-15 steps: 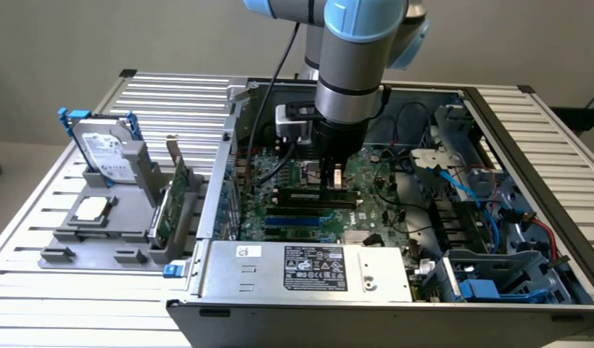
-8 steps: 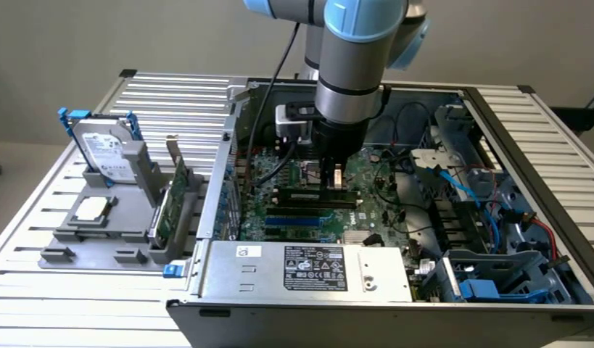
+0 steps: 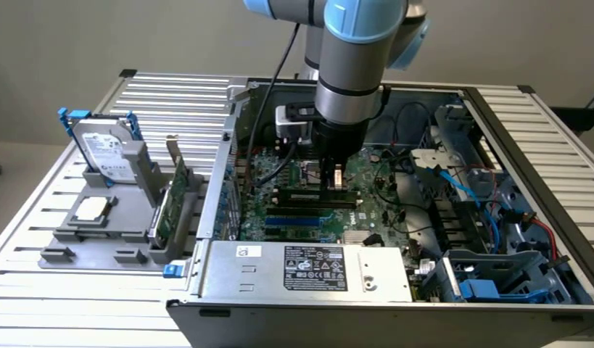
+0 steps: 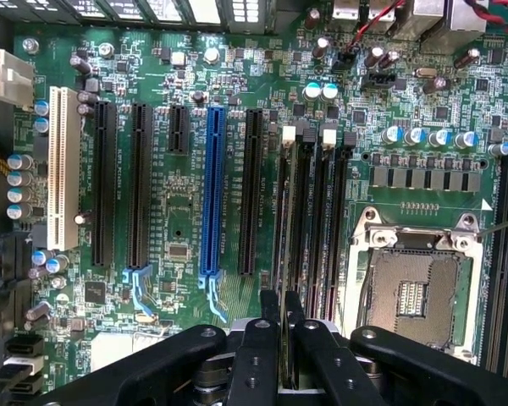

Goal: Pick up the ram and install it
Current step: 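Insert the ram into the slot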

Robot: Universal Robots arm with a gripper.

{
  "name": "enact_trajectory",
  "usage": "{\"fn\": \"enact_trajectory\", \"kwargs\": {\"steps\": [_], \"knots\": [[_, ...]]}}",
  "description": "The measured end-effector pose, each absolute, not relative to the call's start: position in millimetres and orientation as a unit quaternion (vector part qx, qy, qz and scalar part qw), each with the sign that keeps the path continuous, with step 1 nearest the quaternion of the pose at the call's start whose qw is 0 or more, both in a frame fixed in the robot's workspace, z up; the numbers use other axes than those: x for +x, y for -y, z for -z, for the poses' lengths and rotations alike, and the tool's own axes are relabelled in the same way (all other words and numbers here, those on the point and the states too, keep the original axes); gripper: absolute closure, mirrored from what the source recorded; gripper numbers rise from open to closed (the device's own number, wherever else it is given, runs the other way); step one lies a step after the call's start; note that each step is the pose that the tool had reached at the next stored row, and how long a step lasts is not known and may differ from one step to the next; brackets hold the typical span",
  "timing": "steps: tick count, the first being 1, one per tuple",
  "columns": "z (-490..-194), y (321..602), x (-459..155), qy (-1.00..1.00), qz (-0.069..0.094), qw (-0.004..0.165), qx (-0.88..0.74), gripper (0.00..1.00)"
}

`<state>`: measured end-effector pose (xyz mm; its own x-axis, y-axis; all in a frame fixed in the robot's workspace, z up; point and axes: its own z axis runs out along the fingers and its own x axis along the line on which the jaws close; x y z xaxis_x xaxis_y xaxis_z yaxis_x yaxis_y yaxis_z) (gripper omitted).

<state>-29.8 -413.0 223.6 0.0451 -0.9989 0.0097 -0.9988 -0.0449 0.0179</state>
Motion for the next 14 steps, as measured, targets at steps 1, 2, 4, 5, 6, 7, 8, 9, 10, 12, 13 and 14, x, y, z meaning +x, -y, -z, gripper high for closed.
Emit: {"fn": "enact_trajectory", "kwargs": {"steps": [1, 2, 4, 5, 6, 7, 8, 9, 10, 12, 13, 14], "knots": [[-223.3, 413.0, -29.7, 0.691, 0.003, 0.01, 0.723, 0.86], [-223.0, 413.0, -29.7, 0.691, 0.003, 0.01, 0.723, 0.86], [-222.7, 413.0, -29.4, 0.691, 0.003, 0.01, 0.723, 0.86], [-222.5, 413.0, -29.0, 0.691, 0.003, 0.01, 0.723, 0.86], [-222.4, 413.0, -28.8, 0.691, 0.003, 0.01, 0.723, 0.86], [-222.3, 412.9, -28.7, 0.691, 0.003, 0.01, 0.723, 0.86], [-222.2, 412.9, -28.6, 0.691, 0.003, 0.01, 0.723, 0.86], [-222.1, 412.9, -28.6, 0.691, 0.003, 0.01, 0.723, 0.86], [-221.9, 412.9, -28.6, 0.691, 0.003, 0.01, 0.723, 0.86], [-221.5, 412.9, -28.5, 0.691, 0.003, 0.01, 0.723, 0.86], [-221.4, 412.9, -28.5, 0.691, 0.003, 0.01, 0.723, 0.86], [-221.3, 412.9, -28.5, 0.691, 0.003, 0.01, 0.723, 0.86]]}}
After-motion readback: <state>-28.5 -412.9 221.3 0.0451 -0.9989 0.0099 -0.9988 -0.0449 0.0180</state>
